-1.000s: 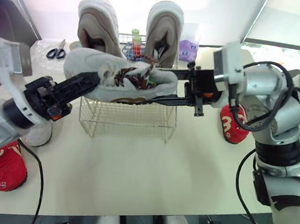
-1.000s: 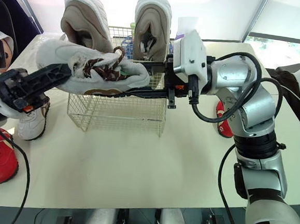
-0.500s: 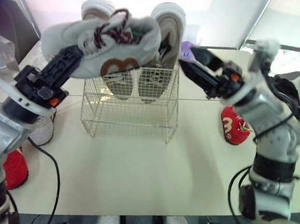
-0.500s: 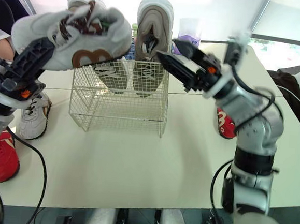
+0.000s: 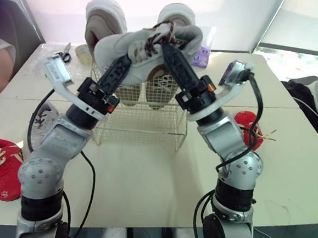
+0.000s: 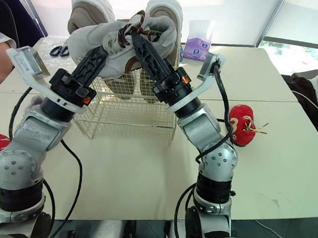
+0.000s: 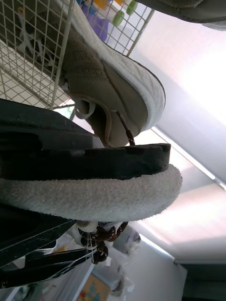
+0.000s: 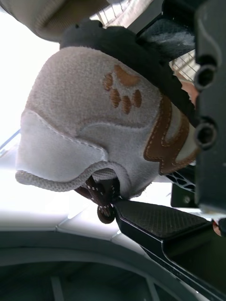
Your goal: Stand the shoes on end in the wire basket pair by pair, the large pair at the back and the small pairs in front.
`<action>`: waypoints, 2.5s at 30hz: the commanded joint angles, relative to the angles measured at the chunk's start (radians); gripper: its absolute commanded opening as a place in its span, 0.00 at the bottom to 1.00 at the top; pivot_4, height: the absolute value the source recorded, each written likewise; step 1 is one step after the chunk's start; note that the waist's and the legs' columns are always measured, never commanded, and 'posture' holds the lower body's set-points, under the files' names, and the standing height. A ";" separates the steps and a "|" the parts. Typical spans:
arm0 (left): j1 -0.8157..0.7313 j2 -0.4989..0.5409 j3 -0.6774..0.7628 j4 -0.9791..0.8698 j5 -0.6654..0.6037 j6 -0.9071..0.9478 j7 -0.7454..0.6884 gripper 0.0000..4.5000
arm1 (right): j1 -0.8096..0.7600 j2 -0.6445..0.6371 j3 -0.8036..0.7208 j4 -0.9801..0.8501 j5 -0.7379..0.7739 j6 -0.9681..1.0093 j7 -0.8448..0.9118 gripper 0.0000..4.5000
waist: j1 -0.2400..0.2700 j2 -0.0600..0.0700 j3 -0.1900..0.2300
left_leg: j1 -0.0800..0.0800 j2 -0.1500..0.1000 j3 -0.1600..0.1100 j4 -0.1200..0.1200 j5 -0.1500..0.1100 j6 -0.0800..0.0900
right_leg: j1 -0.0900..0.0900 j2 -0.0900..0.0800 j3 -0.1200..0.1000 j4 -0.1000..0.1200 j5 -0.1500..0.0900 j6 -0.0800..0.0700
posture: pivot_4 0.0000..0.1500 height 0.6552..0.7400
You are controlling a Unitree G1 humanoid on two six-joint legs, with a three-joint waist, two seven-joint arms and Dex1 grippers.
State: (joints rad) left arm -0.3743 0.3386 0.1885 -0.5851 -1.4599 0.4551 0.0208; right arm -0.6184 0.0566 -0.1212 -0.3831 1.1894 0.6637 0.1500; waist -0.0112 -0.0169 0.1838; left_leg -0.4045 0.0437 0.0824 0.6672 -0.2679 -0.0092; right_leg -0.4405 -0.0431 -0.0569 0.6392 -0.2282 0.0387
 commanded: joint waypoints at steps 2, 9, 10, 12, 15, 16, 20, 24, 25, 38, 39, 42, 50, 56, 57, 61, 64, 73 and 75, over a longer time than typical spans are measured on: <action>0.014 -0.011 -0.004 -0.039 0.030 -0.011 -0.023 0.09 | -0.034 -0.005 0.012 -0.001 -0.023 -0.043 0.019 0.98 | -0.002 0.000 0.000 | 0.000 0.000 0.000 0.000 0.000 0.000 | 0.000 0.000 0.000 0.000 0.000 0.000 | 1.00 1.00; 0.056 0.029 -0.007 -0.045 0.053 0.023 -0.026 0.20 | -0.053 -0.020 0.011 0.016 -0.029 -0.061 0.045 0.37 | -0.001 0.000 0.000 | 0.000 0.000 0.000 0.000 0.000 0.000 | 0.000 0.000 0.000 0.000 0.000 0.000 | 1.00 1.00; 0.060 0.044 -0.003 -0.045 0.043 0.031 -0.035 0.32 | -0.064 -0.026 0.006 0.021 -0.028 -0.063 0.045 0.26 | -0.001 0.000 0.000 | 0.000 0.000 0.000 0.000 0.000 0.000 | 0.000 0.000 0.000 0.000 0.000 0.000 | 1.00 1.00; 0.068 0.083 0.010 -0.050 0.045 0.046 -0.050 0.52 | -0.095 -0.047 -0.010 0.033 -0.023 -0.064 0.050 0.26 | -0.001 0.000 0.000 | 0.000 0.000 0.000 0.000 0.000 0.000 | 0.000 0.000 0.000 0.000 0.000 0.000 | 1.00 1.00; 0.106 0.179 0.031 -0.060 0.091 0.088 -0.069 0.86 | -0.164 -0.120 -0.049 0.070 -0.028 -0.065 0.086 0.26 | -0.002 0.000 0.000 | 0.000 0.000 0.000 0.000 0.000 0.000 | 0.000 0.000 0.000 0.000 0.000 0.000 | 1.00 1.00; 0.128 0.222 0.040 -0.071 0.100 0.108 -0.087 0.86 | -0.191 -0.160 -0.064 0.087 -0.032 -0.061 0.112 0.26 | -0.003 0.000 0.000 | 0.000 0.000 0.000 0.000 0.000 0.000 | -0.001 0.000 0.000 0.000 0.000 0.000 | 1.00 1.00; 0.226 0.432 0.107 -0.138 0.130 0.195 -0.200 0.86 | -0.301 -0.417 -0.077 0.170 -0.099 -0.027 0.348 0.26 | -0.002 0.001 0.002 | -0.002 0.000 0.000 -0.001 0.000 0.000 | -0.003 0.000 0.000 0.000 0.000 0.000 | 1.00 1.00; 0.275 0.578 0.173 -0.179 0.129 0.240 -0.280 0.86 | -0.357 -0.634 0.039 0.270 -0.285 -0.085 0.659 0.26 | 0.000 0.001 0.002 | -0.002 0.001 0.000 -0.003 0.000 0.000 | -0.003 0.000 -0.001 -0.004 -0.001 -0.002 | 1.00 1.00; 0.287 0.607 0.188 -0.190 0.127 0.253 -0.295 0.86 | -0.368 -0.675 0.078 0.303 -0.345 -0.117 0.741 0.26 | -0.002 0.001 0.002 | -0.002 0.001 0.000 -0.003 0.000 0.000 | -0.003 0.000 -0.001 -0.005 -0.002 -0.002 | 1.00 1.00; 0.349 0.646 0.224 -0.192 0.131 0.280 -0.337 0.86 | -0.521 -0.653 0.223 0.799 -0.776 -0.558 1.083 0.26 | 0.002 0.003 0.003 | -0.002 0.002 0.002 -0.003 -0.001 0.001 | -0.003 -0.001 0.000 -0.006 -0.001 -0.002 | 1.00 1.00; 0.351 0.642 0.226 -0.192 0.127 0.278 -0.330 0.86 | -0.536 -0.647 0.214 0.822 -0.782 -0.567 1.091 0.26 | 0.001 0.003 0.003 | -0.003 0.001 0.002 -0.003 -0.001 0.001 | -0.003 -0.001 0.000 -0.006 -0.001 -0.002 | 1.00 1.00; 0.355 0.632 0.225 -0.195 0.120 0.273 -0.315 0.86 | -0.562 -0.639 0.199 0.848 -0.790 -0.567 1.125 0.26 | -0.001 0.003 0.003 | -0.003 0.001 0.003 -0.003 -0.001 0.001 | -0.004 -0.002 0.000 -0.006 0.000 -0.001 | 1.00 1.00; 0.344 0.621 0.193 -0.186 0.144 0.273 -0.312 0.86 | -0.539 -0.618 0.243 0.889 -0.862 -0.581 1.222 0.26 | -0.001 0.003 0.003 | -0.003 0.002 0.002 -0.003 -0.001 0.001 | -0.003 -0.002 0.000 -0.006 0.000 -0.001 | 1.00 1.00; 0.340 0.612 0.184 -0.179 0.160 0.279 -0.317 0.88 | -0.561 -0.605 0.225 0.949 -0.896 -0.619 1.215 0.70 | 0.000 0.003 0.003 | -0.003 0.002 0.002 -0.003 -0.001 0.000 | -0.003 -0.002 0.000 -0.006 0.000 -0.001 | 1.00 1.00; 0.344 0.611 0.185 -0.179 0.163 0.279 -0.319 0.88 | -0.561 -0.607 0.222 0.950 -0.897 -0.619 1.217 0.80 | -0.001 0.003 0.003 | -0.003 0.002 0.003 -0.003 -0.001 0.000 | -0.003 -0.002 0.000 -0.006 0.000 -0.001 | 1.00 1.00; 0.378 0.602 0.201 -0.185 0.178 0.279 -0.326 0.88 | -0.538 -0.639 0.203 0.906 -0.888 -0.587 1.224 0.99 | -0.001 0.003 0.004 | -0.003 0.002 0.002 -0.003 -0.001 0.000 | -0.003 -0.002 0.000 -0.006 0.000 -0.001 | 1.00 1.00; 0.388 0.600 0.210 -0.178 0.187 0.277 -0.337 0.88 | -0.507 -0.662 0.187 0.837 -0.875 -0.545 1.216 0.99 | 0.000 0.003 0.003 | -0.003 0.002 0.002 -0.003 -0.001 0.000 | -0.003 -0.002 0.000 -0.006 0.000 -0.001 | 1.00 1.00; 0.415 0.625 0.372 -0.097 0.056 0.296 -0.365 0.88 | -0.452 -0.808 0.072 0.575 -0.766 -0.243 1.160 0.99 | 0.000 0.004 0.004 | -0.003 0.002 0.002 -0.003 -0.001 0.000 | -0.003 -0.002 0.000 -0.006 0.000 -0.001 | 1.00 1.00; 0.421 0.651 0.448 -0.051 0.010 0.321 -0.382 0.99 | -0.463 -0.817 0.028 0.533 -0.695 -0.159 1.145 1.00 | 0.000 0.003 0.004 | -0.003 0.002 0.002 -0.003 -0.001 0.000 | -0.003 -0.002 0.000 -0.006 0.000 -0.001 | 1.00 1.00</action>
State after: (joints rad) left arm 0.0465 0.9691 0.5556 -0.6531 -1.4044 0.7645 -0.3453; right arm -1.0481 -0.7506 -0.0378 0.2077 0.4232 0.4461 1.3079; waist -0.0111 -0.0136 0.1874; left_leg -0.4070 0.0460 0.0845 0.6643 -0.2685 -0.0088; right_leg -0.4439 -0.0451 -0.0573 0.6335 -0.2283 0.0376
